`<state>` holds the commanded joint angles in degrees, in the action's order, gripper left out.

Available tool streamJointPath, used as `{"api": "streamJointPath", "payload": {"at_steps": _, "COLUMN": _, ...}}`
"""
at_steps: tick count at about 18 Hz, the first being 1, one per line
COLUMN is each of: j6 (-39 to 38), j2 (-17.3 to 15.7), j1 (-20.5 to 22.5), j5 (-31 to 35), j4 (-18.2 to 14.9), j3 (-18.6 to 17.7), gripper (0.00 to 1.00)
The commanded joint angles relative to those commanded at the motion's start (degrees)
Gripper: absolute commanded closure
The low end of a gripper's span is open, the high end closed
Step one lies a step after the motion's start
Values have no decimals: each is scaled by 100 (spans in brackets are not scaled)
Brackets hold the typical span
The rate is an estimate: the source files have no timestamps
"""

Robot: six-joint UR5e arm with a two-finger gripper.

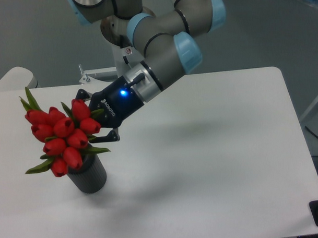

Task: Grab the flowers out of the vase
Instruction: 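Lift the gripped tulips up and out of the black vase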

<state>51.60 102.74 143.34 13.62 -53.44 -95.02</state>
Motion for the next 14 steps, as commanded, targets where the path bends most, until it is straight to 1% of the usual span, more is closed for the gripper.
{"api": "streamJointPath", "payload": {"at_steps": 1, "j6": -53, "j2": 0, "j1": 35, "j5": -9, "j4": 0, "j3": 79, "gripper": 80}}
{"api": "streamJointPath", "payload": {"at_steps": 5, "j6": -71, "j2": -9, "j1": 237, "j5": -26, "j4": 0, "j3": 141, "gripper": 78}}
{"api": "streamJointPath", "payload": {"at_steps": 8, "j6": -89, "j2": -131, "j1": 483, "j5": -18, "j4": 0, "j3": 124, "gripper": 78}}
{"api": "streamJointPath", "payload": {"at_steps": 11, "j6": -36, "j2": -141, "j1": 729, "j5": 44, "j4": 35, "j3": 238, "gripper": 78}}
{"api": "streamJointPath", "payload": {"at_steps": 12, "j6": -36, "j2": -141, "j1": 826, "j5": 87, "j4": 35, "j3": 299, "gripper": 78}}
{"api": "streamJointPath", "payload": {"at_steps": 13, "j6": -27, "j2": -141, "j1": 835, "j5": 218, "j4": 44, "j3": 352, "gripper": 78}}
{"api": "streamJointPath", "payload": {"at_steps": 14, "j6": -10, "j2": -132, "j1": 844, "j5": 489, "j4": 44, "j3": 413, "gripper": 78}}
